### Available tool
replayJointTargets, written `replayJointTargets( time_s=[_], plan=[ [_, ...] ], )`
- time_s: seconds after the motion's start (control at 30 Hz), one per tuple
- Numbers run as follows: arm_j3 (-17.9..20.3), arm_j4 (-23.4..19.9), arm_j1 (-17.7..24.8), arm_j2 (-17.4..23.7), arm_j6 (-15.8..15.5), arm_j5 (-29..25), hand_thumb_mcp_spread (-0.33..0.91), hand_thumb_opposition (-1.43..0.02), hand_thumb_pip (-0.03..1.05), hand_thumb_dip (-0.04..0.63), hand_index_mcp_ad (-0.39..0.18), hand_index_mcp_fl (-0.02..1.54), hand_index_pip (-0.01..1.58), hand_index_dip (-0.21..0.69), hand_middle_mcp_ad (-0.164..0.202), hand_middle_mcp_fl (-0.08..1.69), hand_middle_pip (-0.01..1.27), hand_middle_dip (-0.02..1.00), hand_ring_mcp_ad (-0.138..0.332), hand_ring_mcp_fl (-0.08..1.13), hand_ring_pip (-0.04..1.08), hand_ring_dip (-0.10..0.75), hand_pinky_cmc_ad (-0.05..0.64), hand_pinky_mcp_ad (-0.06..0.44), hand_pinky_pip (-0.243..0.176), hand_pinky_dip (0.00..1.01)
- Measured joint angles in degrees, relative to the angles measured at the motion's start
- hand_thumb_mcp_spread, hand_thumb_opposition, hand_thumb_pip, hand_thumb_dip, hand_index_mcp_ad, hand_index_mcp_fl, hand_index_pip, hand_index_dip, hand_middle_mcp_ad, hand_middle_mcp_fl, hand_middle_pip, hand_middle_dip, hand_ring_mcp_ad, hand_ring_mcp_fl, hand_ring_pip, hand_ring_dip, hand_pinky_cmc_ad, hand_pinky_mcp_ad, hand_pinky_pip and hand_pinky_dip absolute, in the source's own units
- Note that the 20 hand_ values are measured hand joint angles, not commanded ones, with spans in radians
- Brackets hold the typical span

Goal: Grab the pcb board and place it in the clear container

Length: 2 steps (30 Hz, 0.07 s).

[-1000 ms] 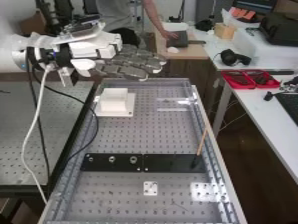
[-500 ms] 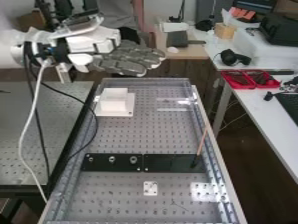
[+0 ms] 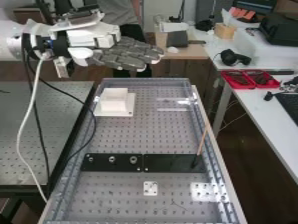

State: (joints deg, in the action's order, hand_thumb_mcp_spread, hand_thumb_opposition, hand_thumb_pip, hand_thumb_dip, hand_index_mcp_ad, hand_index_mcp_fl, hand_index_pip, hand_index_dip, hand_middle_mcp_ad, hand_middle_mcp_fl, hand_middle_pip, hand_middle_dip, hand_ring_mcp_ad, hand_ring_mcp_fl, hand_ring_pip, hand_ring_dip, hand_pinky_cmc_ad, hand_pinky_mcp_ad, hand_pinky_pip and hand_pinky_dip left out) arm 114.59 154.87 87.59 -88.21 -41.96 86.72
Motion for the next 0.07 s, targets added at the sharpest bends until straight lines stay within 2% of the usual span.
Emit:
replayJointTargets(
  time_s=[0.07],
  plan=[
    [-0.65, 1.76, 0.03, 0.23, 0.99, 1.01, 0.53, -0.76, 0.33, 0.236, -0.152, 0.26, 0.42, 0.321, 0.052, 0.04, 0.14, 0.16, 0.195, 0.01, 0.10, 0.017, 0.316, 0.150, -0.077, 0.18]
  ],
)
